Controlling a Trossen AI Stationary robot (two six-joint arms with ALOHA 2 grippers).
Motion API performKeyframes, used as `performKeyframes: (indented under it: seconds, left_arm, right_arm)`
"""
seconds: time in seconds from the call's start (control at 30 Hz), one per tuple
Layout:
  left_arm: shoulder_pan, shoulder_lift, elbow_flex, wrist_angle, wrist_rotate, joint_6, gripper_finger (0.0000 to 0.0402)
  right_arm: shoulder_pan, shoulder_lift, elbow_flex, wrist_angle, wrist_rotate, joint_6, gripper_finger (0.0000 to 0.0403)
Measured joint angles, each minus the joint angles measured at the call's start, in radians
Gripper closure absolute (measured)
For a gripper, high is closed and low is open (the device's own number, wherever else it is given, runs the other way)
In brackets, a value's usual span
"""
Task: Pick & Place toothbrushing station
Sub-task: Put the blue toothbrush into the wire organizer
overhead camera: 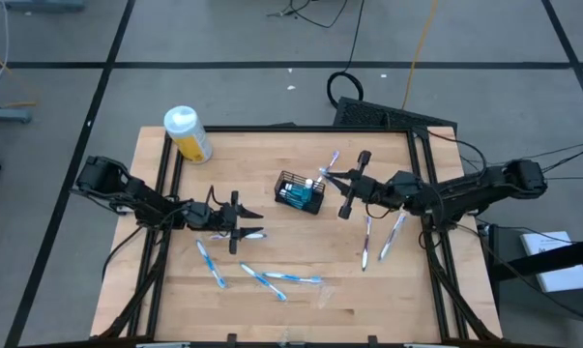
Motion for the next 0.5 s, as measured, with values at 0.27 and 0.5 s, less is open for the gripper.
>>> performKeyframes:
  seconds: [0.27, 0.5]
  left_arm:
    - [0.000, 0.000, 0.000, -0.001, 0.000, 0.000, 0.0234]
    - [0.000, 0.000, 0.000, -0.002, 0.000, 0.000, 0.0233]
  right_arm:
    - [-0.030, 0.044, -0.012, 0.117, -0.053, 0.031, 0.0403]
    - [-0.051, 0.123, -0.012, 0.223, -0.102, 0.031, 0.0403]
